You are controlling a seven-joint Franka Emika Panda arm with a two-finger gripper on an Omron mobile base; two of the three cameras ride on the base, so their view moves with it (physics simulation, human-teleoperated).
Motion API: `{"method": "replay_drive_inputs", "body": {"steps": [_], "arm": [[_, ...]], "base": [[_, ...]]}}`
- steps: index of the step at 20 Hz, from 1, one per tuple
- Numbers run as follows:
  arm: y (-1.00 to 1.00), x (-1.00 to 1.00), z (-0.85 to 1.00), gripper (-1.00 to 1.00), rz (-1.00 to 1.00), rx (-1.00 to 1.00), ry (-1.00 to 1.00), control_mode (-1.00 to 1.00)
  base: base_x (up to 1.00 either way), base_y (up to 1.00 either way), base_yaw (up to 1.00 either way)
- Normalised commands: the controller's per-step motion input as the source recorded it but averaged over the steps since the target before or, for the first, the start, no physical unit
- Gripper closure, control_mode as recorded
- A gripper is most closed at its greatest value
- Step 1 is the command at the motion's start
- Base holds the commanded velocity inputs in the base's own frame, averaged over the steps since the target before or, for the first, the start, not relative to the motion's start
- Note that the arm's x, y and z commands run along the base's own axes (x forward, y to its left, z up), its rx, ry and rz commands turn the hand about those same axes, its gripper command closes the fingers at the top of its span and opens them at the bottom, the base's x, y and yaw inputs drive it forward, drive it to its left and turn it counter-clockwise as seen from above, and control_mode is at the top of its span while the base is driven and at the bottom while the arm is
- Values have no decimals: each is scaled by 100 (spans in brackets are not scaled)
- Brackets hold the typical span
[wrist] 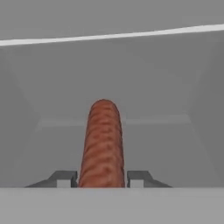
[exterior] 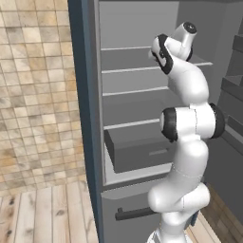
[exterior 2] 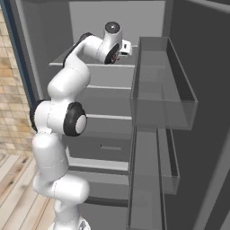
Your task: Retrieve the sausage and cheese from the fridge and place them on the cutting board on the counter.
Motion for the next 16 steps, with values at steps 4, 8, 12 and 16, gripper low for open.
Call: {"method": "replay_drive_inputs", "body": {"steps": [4, 8, 12, 16], "arm": [[8, -100, -5, 100, 0, 0, 0, -100], [43, -100, -22, 100, 0, 0, 0, -100], [54, -100, -3, 100, 0, 0, 0, -100], [31, -100, -11, 100, -1, 0, 0, -100]], "base": [[0, 0, 0], [0, 0, 0], [0, 0, 0], [0, 0, 0]]}}
